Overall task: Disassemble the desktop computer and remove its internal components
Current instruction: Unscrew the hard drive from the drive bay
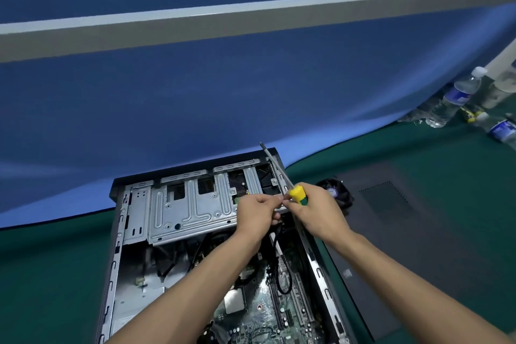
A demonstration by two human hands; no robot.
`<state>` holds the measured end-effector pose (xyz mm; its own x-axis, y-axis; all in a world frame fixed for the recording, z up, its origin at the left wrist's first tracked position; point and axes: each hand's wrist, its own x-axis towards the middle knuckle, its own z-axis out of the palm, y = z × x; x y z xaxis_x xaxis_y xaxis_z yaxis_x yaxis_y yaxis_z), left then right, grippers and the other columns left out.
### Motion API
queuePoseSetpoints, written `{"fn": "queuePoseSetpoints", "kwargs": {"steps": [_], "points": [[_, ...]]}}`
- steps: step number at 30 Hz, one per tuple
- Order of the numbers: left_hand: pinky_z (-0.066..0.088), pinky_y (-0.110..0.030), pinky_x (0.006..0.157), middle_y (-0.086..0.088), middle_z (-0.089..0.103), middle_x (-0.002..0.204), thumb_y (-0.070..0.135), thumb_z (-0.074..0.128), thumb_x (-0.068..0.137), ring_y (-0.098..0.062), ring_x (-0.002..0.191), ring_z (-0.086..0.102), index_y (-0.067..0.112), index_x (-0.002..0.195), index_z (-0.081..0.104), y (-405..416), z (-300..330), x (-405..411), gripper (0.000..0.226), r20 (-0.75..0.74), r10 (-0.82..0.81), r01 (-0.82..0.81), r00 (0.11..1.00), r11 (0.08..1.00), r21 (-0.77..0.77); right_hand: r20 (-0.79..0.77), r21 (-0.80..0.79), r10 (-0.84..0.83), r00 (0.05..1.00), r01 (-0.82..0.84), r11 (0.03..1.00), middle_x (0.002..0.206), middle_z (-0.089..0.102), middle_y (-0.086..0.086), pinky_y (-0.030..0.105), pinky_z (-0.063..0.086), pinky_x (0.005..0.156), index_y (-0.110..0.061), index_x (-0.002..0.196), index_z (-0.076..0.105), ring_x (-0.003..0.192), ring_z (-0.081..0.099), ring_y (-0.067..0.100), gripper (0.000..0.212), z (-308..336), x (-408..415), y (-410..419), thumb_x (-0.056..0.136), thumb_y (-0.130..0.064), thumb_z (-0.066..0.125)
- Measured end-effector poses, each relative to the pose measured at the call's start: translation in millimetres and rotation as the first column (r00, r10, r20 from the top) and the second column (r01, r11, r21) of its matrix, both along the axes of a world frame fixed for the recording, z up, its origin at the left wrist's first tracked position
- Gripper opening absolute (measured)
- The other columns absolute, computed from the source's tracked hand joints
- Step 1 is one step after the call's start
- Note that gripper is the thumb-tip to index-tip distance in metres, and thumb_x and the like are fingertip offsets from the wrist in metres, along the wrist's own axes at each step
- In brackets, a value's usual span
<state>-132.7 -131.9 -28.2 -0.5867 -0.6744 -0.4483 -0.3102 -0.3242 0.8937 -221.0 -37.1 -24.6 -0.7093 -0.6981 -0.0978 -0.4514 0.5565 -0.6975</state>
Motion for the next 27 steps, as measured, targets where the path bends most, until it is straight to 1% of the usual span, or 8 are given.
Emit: {"fn": "queuePoseSetpoints", "kwargs": {"steps": [4, 8, 10, 12, 14, 16, 24, 27], "points": [[0.043, -0.020, 0.043, -0.009, 0.056, 0.057, 0.014, 0.065, 0.088, -0.009, 0.042, 0.047, 0.004, 0.070, 0.070, 0, -5, -12, 0.022, 0.047, -0.047, 0.051, 0.998, 0.996, -0.069, 0.003, 0.007, -0.026, 1.000, 0.026, 1.000, 0.069, 0.060, -0.007, 0.032, 0.045, 0.062, -0.028, 0.071, 0.055, 0.070, 0.056, 0.019, 0.018, -8, -9, 1, 0.086, -0.033, 0.063], [0.048, -0.032, 0.057, -0.011, 0.063, 0.060, 0.025, 0.059, 0.091, -0.020, 0.053, 0.055, 0.002, 0.067, 0.068, -6, -16, -26, 0.034, 0.194, -0.095, 0.166, 0.976, 0.904, -0.395, 0.088, -0.022, -0.085, 0.993, 0.087, 0.996, 0.058, 0.055, -0.010, 0.028, 0.040, 0.057, -0.029, 0.061, 0.053, 0.062, 0.052, 0.016, 0.025, -17, -23, 6, 0.083, -0.027, 0.064], [0.049, -0.028, 0.060, 0.002, 0.066, 0.061, 0.030, 0.054, 0.093, -0.012, 0.059, 0.060, 0.013, 0.065, 0.065, -14, -21, -29, 0.034, 0.340, -0.085, 0.282, 0.937, 0.758, -0.588, 0.173, -0.061, -0.128, 0.977, 0.140, 0.988, 0.054, 0.054, -0.008, 0.028, 0.040, 0.055, -0.021, 0.065, 0.059, 0.055, 0.049, 0.014, 0.020, -25, -31, 13, 0.084, -0.025, 0.064], [0.036, -0.017, 0.051, 0.009, 0.058, 0.056, 0.030, 0.050, 0.094, 0.002, 0.053, 0.052, 0.020, 0.059, 0.055, -20, -26, -28, 0.036, 0.466, -0.066, 0.417, 0.882, 0.570, -0.708, 0.229, -0.066, -0.173, 0.958, 0.192, 0.979, 0.055, 0.054, -0.005, 0.027, 0.039, 0.053, -0.013, 0.071, 0.063, 0.050, 0.046, 0.012, 0.018, -38, -37, 20, 0.085, -0.025, 0.064], [0.023, -0.012, 0.046, 0.012, 0.047, 0.056, 0.027, 0.048, 0.094, 0.003, 0.047, 0.042, 0.025, 0.057, 0.041, -22, -33, -28, 0.038, 0.538, -0.064, 0.520, 0.840, 0.378, -0.766, 0.263, -0.046, -0.217, 0.940, 0.237, 0.970, 0.055, 0.055, -0.005, 0.025, 0.037, 0.051, -0.012, 0.074, 0.065, 0.050, 0.045, 0.011, 0.017, -52, -42, 27, 0.086, -0.024, 0.065], [0.018, -0.014, 0.044, 0.013, 0.037, 0.057, 0.023, 0.047, 0.093, 0.001, 0.043, 0.034, 0.027, 0.056, 0.030, -21, -37, -29, 0.041, 0.569, -0.058, 0.562, 0.820, 0.272, -0.781, 0.284, -0.015, -0.236, 0.929, 0.251, 0.968, 0.058, 0.059, -0.005, 0.025, 0.037, 0.052, -0.014, 0.074, 0.066, 0.052, 0.047, 0.010, 0.014, -68, -45, 32, 0.086, -0.021, 0.064], [0.024, -0.022, 0.043, 0.010, 0.038, 0.057, 0.019, 0.047, 0.089, -0.006, 0.044, 0.036, 0.024, 0.058, 0.034, -22, -47, -30, 0.035, 0.568, -0.049, 0.563, 0.821, 0.228, -0.794, 0.209, 0.224, -0.268, 0.941, 0.221, 0.949, 0.079, 0.066, 0.001, 0.028, 0.041, 0.061, -0.022, 0.078, 0.060, 0.075, 0.059, 0.024, 0.013, -124, -32, 31, 0.087, -0.030, 0.061], [0.027, -0.024, 0.044, 0.006, 0.043, 0.059, 0.019, 0.048, 0.089, -0.014, 0.044, 0.042, 0.019, 0.060, 0.038, -22, -49, -29, 0.031, 0.564, -0.040, 0.559, 0.825, 0.207, -0.803, 0.179, 0.238, -0.300, 0.937, 0.255, 0.937, 0.069, 0.060, -0.003, 0.027, 0.038, 0.059, -0.024, 0.074, 0.056, 0.070, 0.056, 0.023, 0.016, -137, -27, 23, 0.088, -0.031, 0.060]]}}
